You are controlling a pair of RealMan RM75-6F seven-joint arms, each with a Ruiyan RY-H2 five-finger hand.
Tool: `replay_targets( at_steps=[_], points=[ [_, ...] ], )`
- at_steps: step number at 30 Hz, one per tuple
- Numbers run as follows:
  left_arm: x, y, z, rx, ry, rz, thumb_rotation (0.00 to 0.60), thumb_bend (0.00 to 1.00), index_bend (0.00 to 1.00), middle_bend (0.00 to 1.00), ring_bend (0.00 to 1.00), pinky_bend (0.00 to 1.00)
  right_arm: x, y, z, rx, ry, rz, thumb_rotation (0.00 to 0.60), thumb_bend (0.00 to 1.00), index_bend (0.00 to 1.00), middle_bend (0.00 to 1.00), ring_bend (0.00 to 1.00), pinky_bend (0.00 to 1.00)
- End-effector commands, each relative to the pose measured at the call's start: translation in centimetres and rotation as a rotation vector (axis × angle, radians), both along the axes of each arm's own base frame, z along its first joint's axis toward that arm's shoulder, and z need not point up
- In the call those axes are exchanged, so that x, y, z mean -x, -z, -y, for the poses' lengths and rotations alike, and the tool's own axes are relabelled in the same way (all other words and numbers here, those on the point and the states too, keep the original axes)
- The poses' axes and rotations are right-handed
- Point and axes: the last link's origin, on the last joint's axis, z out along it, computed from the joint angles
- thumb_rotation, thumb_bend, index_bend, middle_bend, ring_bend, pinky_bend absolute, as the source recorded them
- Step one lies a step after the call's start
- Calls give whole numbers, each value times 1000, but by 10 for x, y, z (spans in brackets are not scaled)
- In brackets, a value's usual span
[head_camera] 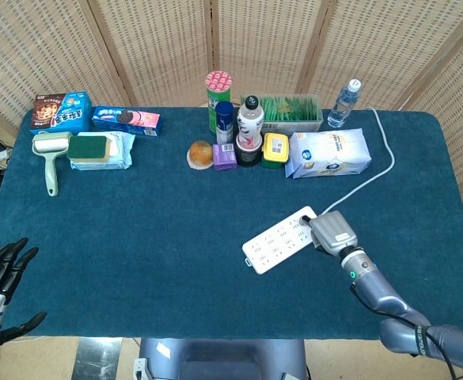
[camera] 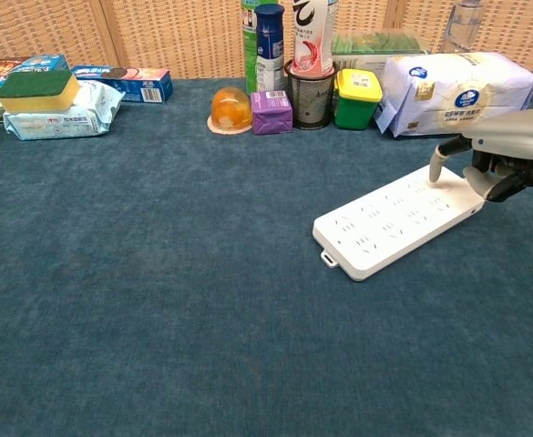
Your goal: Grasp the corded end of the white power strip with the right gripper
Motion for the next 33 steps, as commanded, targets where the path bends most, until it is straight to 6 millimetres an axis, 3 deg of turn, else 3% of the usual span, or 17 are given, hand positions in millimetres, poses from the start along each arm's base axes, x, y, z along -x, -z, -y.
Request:
replay_targets(
  at_steps=[1, 33],
  points=[
    [0, 0, 0, 0, 0, 0, 600, 85, 0, 0, 0, 6, 2, 0, 0, 0, 2, -7, 600, 846, 291, 866, 1000, 1000],
    [0, -1, -2, 1, -2, 2, 600, 85, 0, 0, 0, 6, 10, 3, 4, -2, 15, -37, 600, 846, 300, 866, 1000, 1000]
  ],
)
